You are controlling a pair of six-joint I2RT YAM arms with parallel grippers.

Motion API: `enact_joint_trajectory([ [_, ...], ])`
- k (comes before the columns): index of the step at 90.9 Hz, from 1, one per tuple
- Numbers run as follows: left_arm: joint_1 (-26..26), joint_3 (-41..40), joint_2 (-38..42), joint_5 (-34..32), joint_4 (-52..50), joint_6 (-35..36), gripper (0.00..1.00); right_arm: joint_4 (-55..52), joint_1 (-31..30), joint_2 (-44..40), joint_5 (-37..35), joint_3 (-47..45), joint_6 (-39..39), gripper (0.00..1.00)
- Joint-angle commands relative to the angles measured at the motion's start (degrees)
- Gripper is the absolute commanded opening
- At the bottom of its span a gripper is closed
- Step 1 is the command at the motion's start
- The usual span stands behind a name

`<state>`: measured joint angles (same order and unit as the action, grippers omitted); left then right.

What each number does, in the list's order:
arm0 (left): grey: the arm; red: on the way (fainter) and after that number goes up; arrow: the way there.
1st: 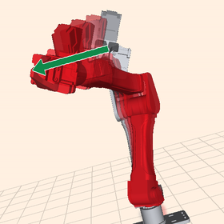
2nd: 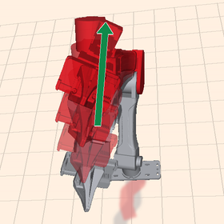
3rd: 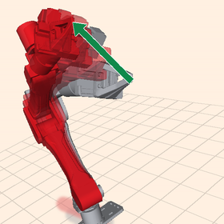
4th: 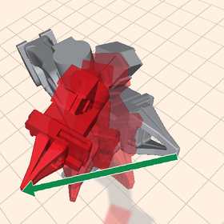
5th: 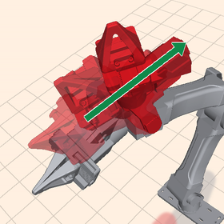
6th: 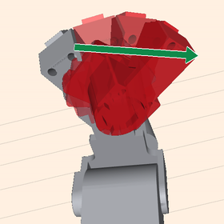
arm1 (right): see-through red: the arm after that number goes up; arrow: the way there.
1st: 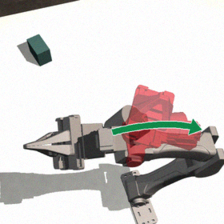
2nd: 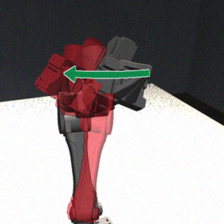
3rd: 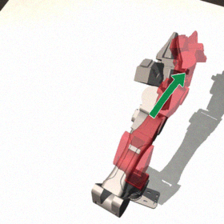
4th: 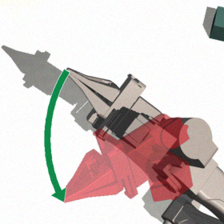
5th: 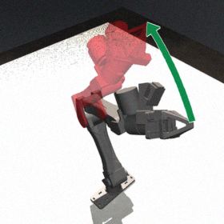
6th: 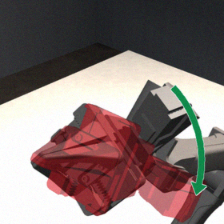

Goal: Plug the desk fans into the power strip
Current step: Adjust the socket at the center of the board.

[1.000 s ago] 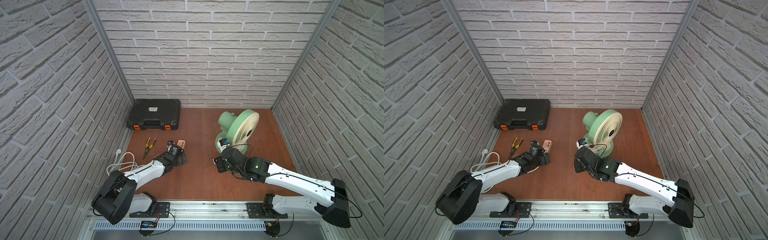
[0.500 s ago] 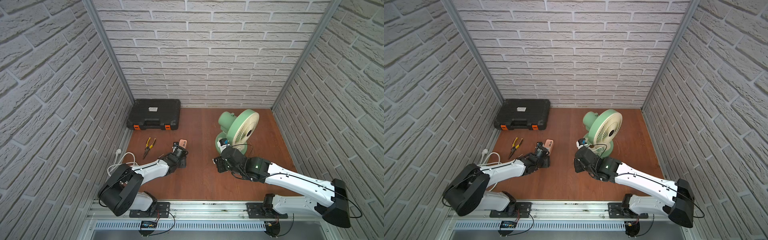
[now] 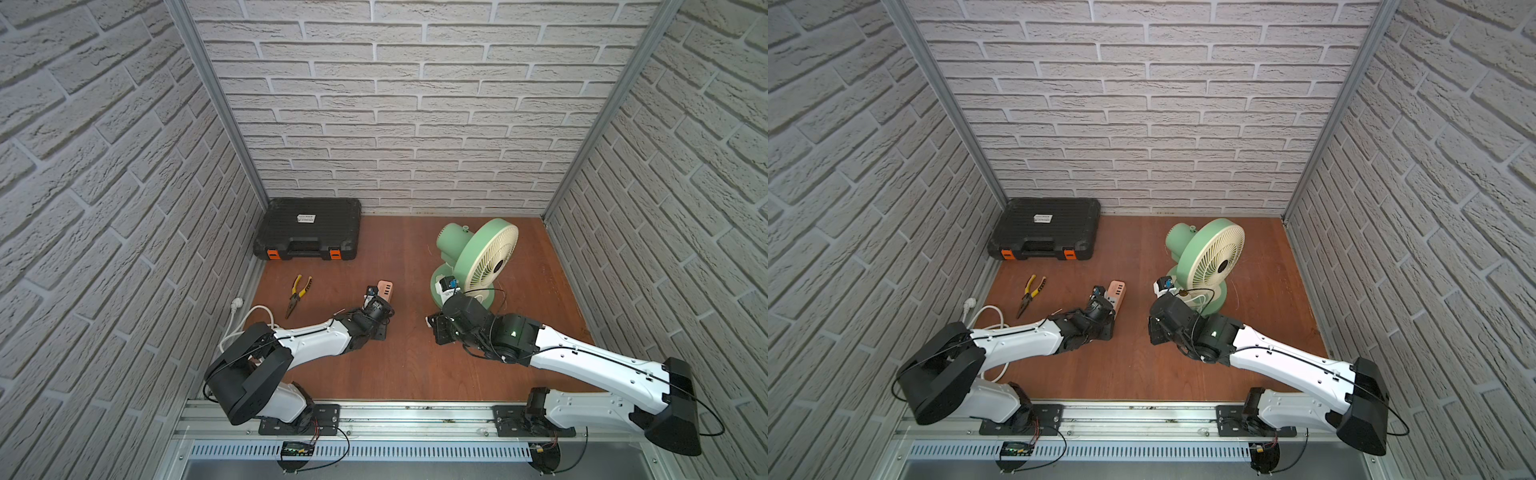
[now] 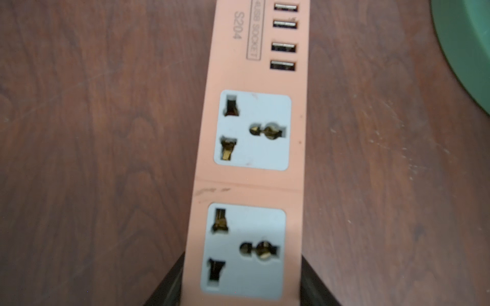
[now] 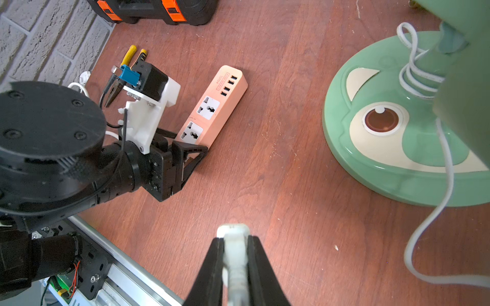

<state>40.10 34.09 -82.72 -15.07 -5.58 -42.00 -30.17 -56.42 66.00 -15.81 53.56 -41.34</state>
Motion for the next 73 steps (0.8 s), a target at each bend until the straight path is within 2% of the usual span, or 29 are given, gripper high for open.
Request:
enact_joint_trajectory([
  [1, 2.01, 2.17, -1.05, -2.57, 0.22, -1.91, 0.28, 0.66, -0.19, -0.95, -1.39, 1.21, -0.49, 0.03],
  [28, 4.74, 2.48, -1.52, -2.81, 1.05, -4.64, 0.22, 0.56, -0.18, -0.96, -1.15, 0.85, -0.43, 0.03],
  [31, 4.96, 2.48, -1.30, -2.70, 1.16, -4.61, 0.25, 0.59, -0.18, -0.84, -1.02, 0.84, -0.27, 0.03],
  [38, 5.33, 2.33, -0.41, -2.62, 0.79, -4.41, 0.43, 0.28, -0.18, -0.36, -0.69, 1.28, 0.05, 0.02],
  [44, 5.34, 1.94, 1.06, -2.47, 0.33, -4.34, 0.54, -0.05, -0.18, -0.03, -0.19, 1.84, 0.47, 0.03],
  [53, 5.32, 1.35, 4.48, -3.12, -1.15, -4.29, 0.66, 0.19, -0.19, 0.41, 0.23, 2.35, 1.10, 0.03],
  [60, 5.17, 1.44, 7.37, -3.96, -3.43, -4.01, 0.72, 0.22, -0.22, 1.02, 0.30, 2.94, 1.70, 0.03],
  [73, 4.36, 1.72, 12.85, -5.49, -8.11, -3.07, 0.73, -0.92, -0.20, 3.00, 0.09, 5.28, 2.42, 0.03],
])
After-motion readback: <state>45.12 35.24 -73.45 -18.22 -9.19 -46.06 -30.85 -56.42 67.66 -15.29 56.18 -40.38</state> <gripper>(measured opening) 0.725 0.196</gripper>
